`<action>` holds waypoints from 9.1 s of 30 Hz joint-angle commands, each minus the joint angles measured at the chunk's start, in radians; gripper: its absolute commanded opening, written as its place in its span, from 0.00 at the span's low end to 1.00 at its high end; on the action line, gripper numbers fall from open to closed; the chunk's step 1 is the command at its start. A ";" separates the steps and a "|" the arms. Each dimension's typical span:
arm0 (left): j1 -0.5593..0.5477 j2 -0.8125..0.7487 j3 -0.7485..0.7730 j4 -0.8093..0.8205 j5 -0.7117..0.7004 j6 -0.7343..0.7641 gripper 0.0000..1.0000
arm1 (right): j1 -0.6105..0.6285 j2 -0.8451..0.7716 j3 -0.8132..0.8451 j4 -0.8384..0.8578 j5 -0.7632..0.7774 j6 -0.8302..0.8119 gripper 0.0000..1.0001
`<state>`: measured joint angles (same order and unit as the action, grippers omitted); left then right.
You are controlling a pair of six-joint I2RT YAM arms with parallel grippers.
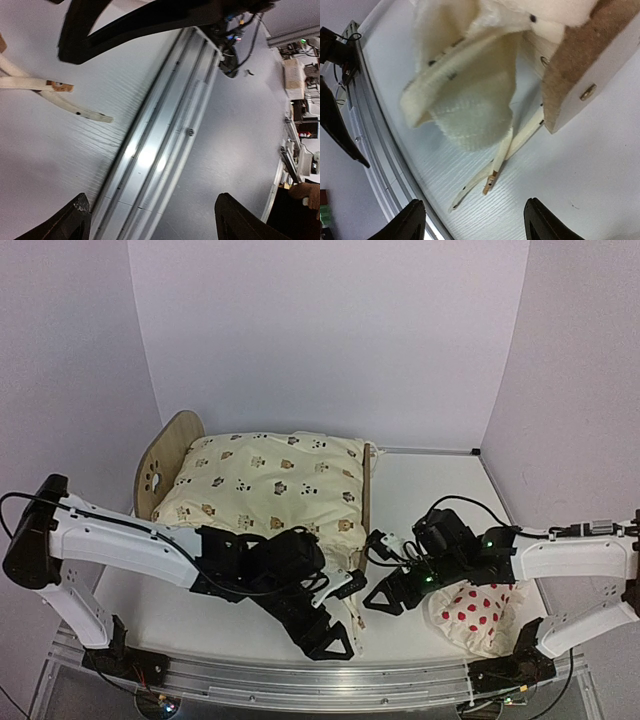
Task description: Set up the pet bed
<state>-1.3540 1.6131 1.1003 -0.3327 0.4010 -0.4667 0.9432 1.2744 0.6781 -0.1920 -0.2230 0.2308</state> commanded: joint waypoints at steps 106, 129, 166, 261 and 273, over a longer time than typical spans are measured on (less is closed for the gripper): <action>-0.039 -0.065 0.116 -0.249 -0.641 -0.134 0.00 | 0.218 0.400 -0.003 0.859 0.372 0.537 0.00; -0.037 0.046 0.090 -0.122 -0.448 -0.117 0.00 | 0.269 0.398 -0.381 1.278 0.628 0.502 0.00; -0.038 0.332 0.182 0.110 -0.236 -0.102 0.00 | 0.269 0.281 -0.486 1.217 0.575 0.433 0.43; 0.021 0.163 0.187 -0.150 -0.542 -0.013 0.00 | 0.269 0.117 -0.259 0.698 0.609 0.177 0.00; 0.061 0.246 0.240 0.012 -0.513 0.047 0.00 | 0.269 0.090 -0.272 0.698 0.599 0.150 0.00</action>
<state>-1.3123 1.8280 1.2919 -0.4124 -0.1154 -0.4483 1.2072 1.3991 0.3935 0.4961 0.3880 0.3987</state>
